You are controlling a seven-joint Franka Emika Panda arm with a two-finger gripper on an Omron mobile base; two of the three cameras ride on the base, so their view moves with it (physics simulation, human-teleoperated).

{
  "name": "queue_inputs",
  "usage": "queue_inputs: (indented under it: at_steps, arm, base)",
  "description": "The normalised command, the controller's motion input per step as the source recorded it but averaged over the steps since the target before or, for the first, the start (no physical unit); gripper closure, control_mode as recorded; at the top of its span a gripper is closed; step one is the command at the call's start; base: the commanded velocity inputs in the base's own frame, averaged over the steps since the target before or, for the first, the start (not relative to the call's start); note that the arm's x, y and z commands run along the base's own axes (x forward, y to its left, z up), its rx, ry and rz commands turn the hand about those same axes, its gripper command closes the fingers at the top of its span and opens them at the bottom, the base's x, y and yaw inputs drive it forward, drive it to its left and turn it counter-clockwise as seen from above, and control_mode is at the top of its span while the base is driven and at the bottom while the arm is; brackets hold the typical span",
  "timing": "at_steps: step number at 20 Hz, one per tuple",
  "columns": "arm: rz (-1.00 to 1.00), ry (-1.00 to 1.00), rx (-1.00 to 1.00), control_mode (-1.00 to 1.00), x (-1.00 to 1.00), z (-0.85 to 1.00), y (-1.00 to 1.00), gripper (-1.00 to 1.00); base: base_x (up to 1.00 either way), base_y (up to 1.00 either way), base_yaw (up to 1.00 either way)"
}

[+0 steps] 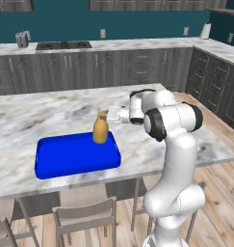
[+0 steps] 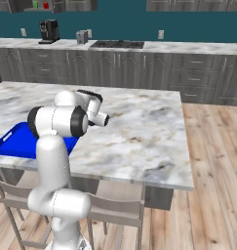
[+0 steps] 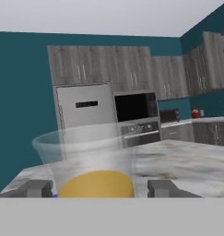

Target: There is a tray on the dining counter. Grab the cup, mug, and pitcher and place them on the tray. The pitcher may be placed next to the tray if it cannot fit the tray.

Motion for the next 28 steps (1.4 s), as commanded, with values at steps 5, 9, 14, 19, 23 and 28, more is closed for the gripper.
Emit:
queue_inputs:
  at_steps: [5, 9, 14, 19, 23, 28]
  arm:
    - [0.0, 0.01, -0.03, -1.0, 0.01, -0.36, 0.08, 1.0]
    - [0.0, 0.02, -0.07, -1.0, 0.0, -0.24, 0.18, 1.0]
    - [0.0, 0.0, 0.0, -1.0, 0.0, 0.0, 0.0, 1.0]
    - [0.0, 0.0, 0.0, -1.0, 0.0, 0.0, 0.0, -1.0]
    - [0.0, 0.0, 0.0, -1.0, 0.0, 0.0, 0.0, -1.0]
    - [0.0, 0.0, 0.0, -1.0, -0.07, 0.0, 0.0, -1.0]
  base:
    - [0.0, 0.0, 0.0]
    - [0.0, 0.0, 0.0]
    - [0.0, 0.0, 0.0]
    - [0.0, 0.0, 0.0]
    - [0.0, 0.0, 0.0]
    - [0.0, 0.0, 0.0]
